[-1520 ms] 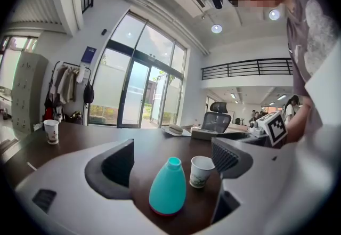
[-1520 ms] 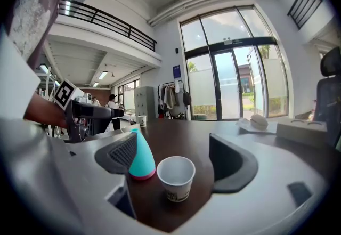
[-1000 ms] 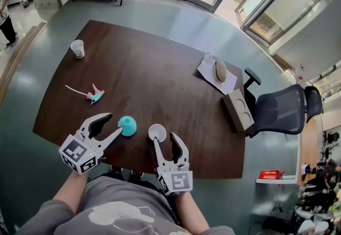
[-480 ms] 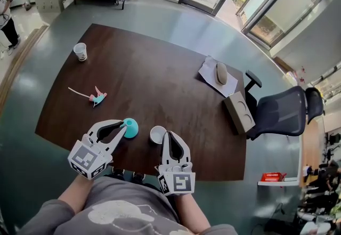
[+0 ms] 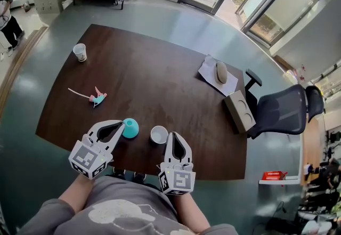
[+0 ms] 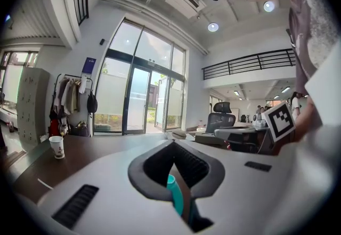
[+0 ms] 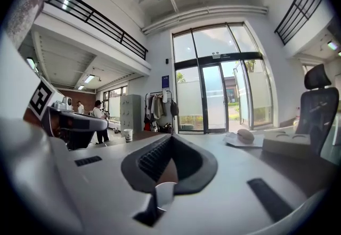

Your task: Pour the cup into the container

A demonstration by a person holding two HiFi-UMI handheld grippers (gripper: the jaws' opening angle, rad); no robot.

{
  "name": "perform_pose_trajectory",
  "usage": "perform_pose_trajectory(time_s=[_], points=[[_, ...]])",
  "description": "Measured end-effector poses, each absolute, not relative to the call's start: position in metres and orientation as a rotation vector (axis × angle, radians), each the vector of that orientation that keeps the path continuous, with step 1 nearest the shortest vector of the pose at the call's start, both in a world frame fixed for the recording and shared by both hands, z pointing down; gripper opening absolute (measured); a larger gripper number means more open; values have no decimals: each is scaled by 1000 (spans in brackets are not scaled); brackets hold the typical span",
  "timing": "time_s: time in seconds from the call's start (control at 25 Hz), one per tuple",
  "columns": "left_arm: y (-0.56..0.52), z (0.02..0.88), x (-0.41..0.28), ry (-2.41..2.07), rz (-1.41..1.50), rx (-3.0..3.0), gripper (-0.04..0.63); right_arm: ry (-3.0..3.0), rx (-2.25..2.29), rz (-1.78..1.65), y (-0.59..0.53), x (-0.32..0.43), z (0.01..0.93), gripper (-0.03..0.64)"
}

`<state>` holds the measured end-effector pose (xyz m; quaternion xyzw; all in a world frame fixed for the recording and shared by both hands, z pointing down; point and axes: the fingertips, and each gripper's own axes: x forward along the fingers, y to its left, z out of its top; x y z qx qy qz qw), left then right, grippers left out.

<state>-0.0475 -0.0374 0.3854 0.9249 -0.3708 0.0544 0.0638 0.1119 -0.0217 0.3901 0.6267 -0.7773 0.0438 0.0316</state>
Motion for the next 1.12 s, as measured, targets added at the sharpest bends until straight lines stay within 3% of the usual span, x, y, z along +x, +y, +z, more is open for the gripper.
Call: perform_pose_trajectory(time_s=[1.12], points=[[-34, 399, -49, -1177, 175, 2756, 8, -2317, 1899, 161, -19, 136, 406, -14]])
